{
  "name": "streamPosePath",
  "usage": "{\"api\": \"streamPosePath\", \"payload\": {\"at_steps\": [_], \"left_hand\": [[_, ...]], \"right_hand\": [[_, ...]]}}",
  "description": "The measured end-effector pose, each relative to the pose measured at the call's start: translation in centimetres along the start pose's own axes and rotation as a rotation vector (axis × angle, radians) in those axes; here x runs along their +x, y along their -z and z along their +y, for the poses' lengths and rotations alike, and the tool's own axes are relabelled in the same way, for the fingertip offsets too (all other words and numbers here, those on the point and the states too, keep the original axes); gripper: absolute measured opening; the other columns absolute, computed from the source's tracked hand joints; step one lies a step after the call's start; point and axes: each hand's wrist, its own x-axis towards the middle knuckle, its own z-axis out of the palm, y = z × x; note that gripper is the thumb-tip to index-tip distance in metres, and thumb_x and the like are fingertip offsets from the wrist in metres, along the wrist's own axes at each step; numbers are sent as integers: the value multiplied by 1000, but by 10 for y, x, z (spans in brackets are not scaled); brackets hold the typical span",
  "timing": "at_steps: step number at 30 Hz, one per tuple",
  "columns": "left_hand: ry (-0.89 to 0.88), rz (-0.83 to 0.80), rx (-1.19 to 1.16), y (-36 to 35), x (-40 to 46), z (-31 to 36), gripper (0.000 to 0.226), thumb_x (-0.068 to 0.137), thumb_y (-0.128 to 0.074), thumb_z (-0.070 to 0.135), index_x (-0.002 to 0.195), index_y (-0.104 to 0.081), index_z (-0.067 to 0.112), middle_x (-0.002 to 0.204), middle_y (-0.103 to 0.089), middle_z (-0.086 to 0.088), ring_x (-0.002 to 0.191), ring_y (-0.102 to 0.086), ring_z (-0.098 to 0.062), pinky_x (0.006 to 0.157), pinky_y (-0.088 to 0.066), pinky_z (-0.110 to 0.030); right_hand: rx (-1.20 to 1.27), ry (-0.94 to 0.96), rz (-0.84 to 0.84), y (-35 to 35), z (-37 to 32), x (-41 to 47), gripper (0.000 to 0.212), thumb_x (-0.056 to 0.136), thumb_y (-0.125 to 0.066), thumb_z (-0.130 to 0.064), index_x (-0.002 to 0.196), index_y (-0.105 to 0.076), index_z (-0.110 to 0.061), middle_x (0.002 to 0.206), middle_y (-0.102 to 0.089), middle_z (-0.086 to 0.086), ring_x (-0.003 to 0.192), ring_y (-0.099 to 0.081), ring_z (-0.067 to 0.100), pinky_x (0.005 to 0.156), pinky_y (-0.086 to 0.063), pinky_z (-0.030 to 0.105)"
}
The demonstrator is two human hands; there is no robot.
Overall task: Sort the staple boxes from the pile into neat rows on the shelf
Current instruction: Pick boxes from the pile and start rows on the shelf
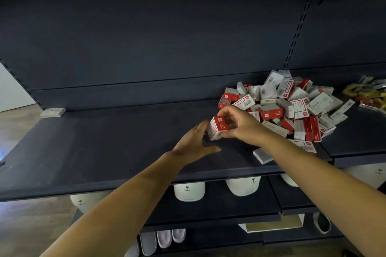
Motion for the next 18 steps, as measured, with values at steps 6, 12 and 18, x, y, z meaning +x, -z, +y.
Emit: {"api": "streamPosePath", "payload": {"at_steps": [6, 12, 18], "left_hand": [[-54, 192, 11, 16, -11, -15, 45, 79, -74, 25, 119, -54, 15, 106, -60, 3, 89, -55, -6, 69, -41, -11], [-20, 211, -114, 34, -24, -31, 52, 74, -78, 15, 121, -57, 19, 101, -58, 16, 92, -57, 0, 79, -48, -13], [26, 217, -215, 55, -30, -56, 48, 73, -79, 19, 117, -59, 22, 98, -61, 18, 87, -60, 4, 75, -49, -11]], "right_hand": [[285, -18, -3, -27, 4, 4, 45, 74, -65, 16, 97, -48, -19, 105, -60, -1, 103, -60, 11, 77, -54, 23], [303, -35, -18, -49, 11, 13, 43, 75, -68, 10, 98, -50, -21, 109, -61, 1, 101, -62, 13, 77, -55, 27], [378, -40, 32, -74, 5, 33, 43, 76, -66, 11, 104, -57, -20, 105, -64, 7, 91, -65, 14, 74, -53, 22]]}}
